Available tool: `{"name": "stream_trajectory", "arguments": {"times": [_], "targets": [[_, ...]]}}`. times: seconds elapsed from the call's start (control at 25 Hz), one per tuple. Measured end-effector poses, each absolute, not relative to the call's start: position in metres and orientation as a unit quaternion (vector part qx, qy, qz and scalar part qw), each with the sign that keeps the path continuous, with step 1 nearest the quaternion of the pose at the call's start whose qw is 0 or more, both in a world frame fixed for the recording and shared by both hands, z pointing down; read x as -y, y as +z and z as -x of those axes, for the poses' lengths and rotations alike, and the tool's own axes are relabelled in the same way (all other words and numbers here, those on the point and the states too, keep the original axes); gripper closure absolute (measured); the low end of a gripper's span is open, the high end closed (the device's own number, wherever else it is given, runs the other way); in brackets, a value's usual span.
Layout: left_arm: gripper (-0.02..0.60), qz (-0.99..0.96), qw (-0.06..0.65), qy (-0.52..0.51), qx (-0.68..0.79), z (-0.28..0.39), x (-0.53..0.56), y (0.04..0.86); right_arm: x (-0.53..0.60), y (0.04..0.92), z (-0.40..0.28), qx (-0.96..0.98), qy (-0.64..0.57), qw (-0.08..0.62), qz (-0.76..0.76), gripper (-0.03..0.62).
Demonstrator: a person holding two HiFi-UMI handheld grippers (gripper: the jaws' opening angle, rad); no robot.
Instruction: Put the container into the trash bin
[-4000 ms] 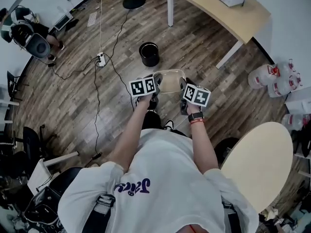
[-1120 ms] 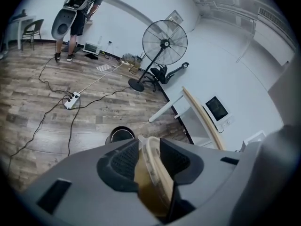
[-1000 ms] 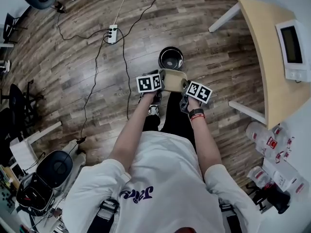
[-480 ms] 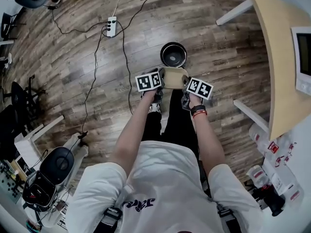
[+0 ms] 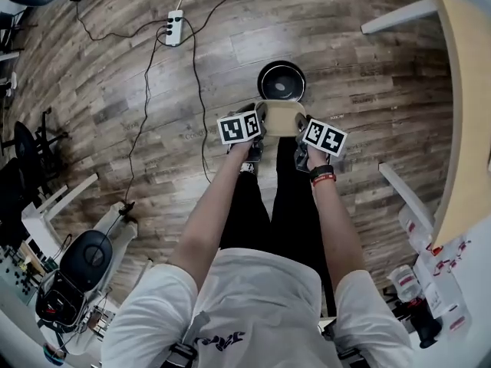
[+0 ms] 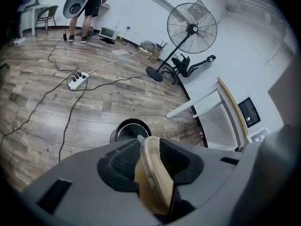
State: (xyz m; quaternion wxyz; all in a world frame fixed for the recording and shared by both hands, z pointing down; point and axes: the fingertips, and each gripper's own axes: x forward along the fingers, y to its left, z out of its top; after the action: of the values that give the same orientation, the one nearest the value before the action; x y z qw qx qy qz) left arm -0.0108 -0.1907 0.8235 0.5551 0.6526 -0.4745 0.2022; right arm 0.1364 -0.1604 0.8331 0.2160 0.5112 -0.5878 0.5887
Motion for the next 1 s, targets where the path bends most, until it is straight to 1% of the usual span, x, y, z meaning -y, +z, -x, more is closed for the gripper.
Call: {"name": "stream_trajectory", "arguments": {"times": [0.28,0.52,1.0], "targets": [[0.442,-0.652,0.56,0.202,0.468,0.002,0.219,0.885,0.188,0.887,-0.143,0.59,0.586,0.227,-0.507,0.453],[0.436,-0.644,0.56,0.232,0.466,0.008,0.23,0.937,0.195,0.937,-0.134,0.582,0.604,0.235,-0.492,0.453],[0.433,-0.639,0.58,0.234,0.448,0.002,0.253,1.005,0.221,1.001,-0.14,0.58,0.614,0.241,-0.477,0.454]]}}
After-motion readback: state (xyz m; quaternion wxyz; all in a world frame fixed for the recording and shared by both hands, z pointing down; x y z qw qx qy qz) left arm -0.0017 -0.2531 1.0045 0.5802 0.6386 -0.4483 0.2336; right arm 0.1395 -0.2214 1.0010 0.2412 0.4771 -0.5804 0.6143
